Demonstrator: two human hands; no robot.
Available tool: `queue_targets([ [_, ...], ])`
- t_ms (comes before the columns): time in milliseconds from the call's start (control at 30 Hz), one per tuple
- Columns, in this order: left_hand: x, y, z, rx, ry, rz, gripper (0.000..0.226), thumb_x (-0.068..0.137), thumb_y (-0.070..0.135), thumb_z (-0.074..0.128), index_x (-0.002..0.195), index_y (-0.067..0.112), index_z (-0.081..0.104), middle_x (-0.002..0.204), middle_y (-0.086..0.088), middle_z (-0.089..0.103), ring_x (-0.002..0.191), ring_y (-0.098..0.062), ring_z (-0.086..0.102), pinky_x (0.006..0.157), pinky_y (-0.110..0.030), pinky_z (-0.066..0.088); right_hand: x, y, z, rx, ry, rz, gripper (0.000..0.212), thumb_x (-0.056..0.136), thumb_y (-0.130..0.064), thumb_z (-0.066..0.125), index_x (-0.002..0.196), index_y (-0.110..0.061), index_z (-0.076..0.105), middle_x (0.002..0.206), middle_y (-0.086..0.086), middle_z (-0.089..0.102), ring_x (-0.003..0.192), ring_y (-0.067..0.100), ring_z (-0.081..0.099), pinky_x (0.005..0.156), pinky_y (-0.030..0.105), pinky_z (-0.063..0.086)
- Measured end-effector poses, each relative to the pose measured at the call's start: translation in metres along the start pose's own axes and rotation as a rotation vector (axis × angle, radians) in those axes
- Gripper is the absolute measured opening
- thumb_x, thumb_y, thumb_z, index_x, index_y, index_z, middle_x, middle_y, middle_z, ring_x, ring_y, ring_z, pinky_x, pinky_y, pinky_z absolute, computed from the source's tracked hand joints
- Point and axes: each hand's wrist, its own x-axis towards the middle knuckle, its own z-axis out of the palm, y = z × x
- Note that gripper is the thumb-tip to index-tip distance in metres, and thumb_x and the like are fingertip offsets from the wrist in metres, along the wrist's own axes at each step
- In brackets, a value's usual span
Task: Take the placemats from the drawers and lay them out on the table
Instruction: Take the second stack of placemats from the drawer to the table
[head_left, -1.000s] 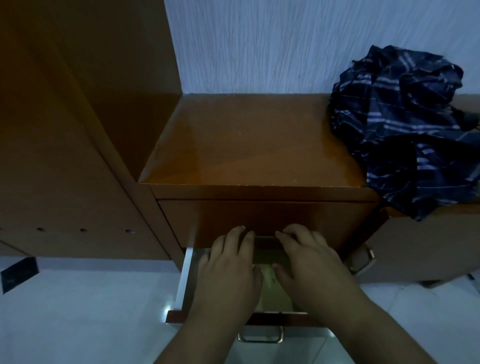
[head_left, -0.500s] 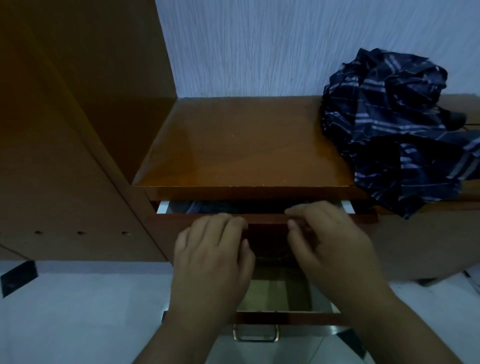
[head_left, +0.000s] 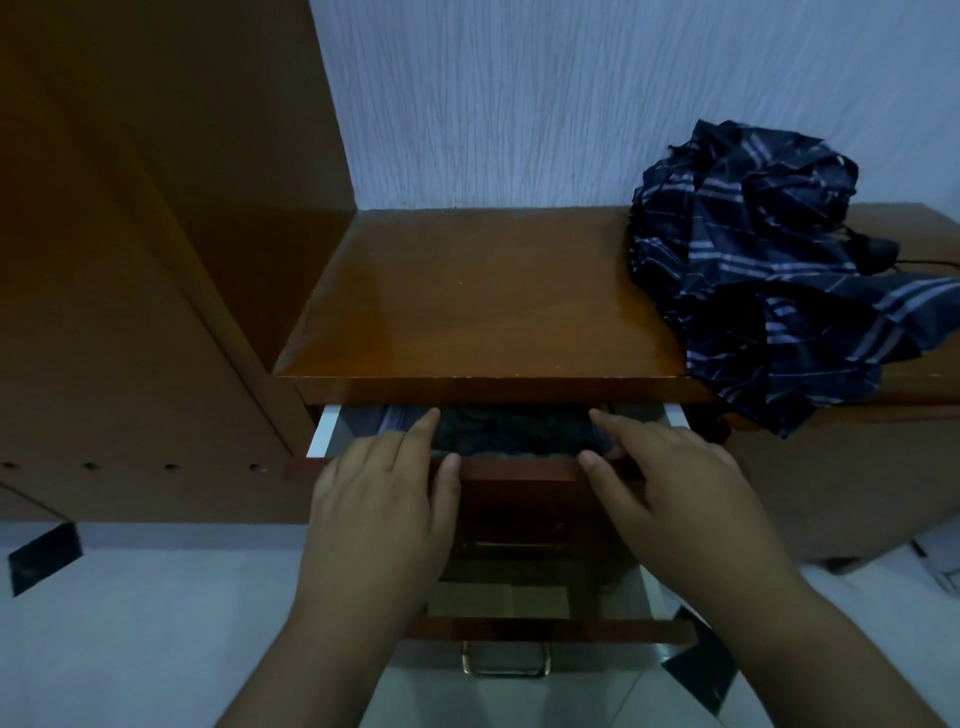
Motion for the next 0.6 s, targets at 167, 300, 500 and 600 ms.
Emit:
queue_targets([
  [167, 0.0, -0.006, -0.009, 0.028, -0.083, -0.011, 0.062, 0.101, 0.055, 0.035, 0.158, 0.036, 0.02, 0.12, 0.01, 0.066, 0.105, -0.01, 0.062, 0.089, -0.035, 0.052, -0.003, -0.002, -0.001, 0.025, -0.109, 0.022, 0.056, 0.094, -0.063, 0.035, 0.145, -0.041, 0.043, 0.08, -0.018, 0.055, 0.079, 0.0, 0.05, 0.065, 0.023, 0.048],
  [300, -0.003, -0.012, -0.015, 0.042, -0.122, -0.073, 0.057, 0.1, 0.048, 0.04, 0.154, 0.041, 0.023, 0.115, 0.008, 0.066, 0.086, -0.012, 0.062, 0.064, -0.031, 0.049, -0.005, -0.005, 0.0, 0.025, -0.205, 0.065, 0.051, 0.095, -0.063, 0.039, 0.142, -0.044, 0.042, 0.071, -0.016, 0.05, 0.068, 0.001, 0.054, 0.061, 0.026, 0.051],
  [500, 0.002, -0.024, -0.015, 0.115, -0.339, -0.141, 0.058, 0.101, 0.05, 0.039, 0.155, 0.036, 0.024, 0.145, 0.004, 0.046, 0.119, -0.021, 0.058, 0.086, -0.036, 0.053, 0.002, -0.006, 0.0, 0.014, -0.37, 0.113, 0.058, 0.094, -0.066, 0.041, 0.146, -0.039, 0.036, 0.113, -0.016, 0.056, 0.099, 0.006, 0.058, 0.081, 0.032, 0.054],
  [600, 0.002, -0.02, -0.012, 0.217, -0.497, -0.057, 0.047, 0.106, 0.039, 0.024, 0.15, 0.021, 0.031, 0.165, -0.007, 0.013, 0.144, -0.034, 0.033, 0.099, -0.043, 0.049, 0.008, -0.009, 0.0, -0.055, -0.406, 0.118, 0.065, 0.095, -0.068, 0.034, 0.152, -0.041, 0.022, 0.15, -0.009, 0.04, 0.124, 0.015, 0.053, 0.091, 0.038, 0.053],
])
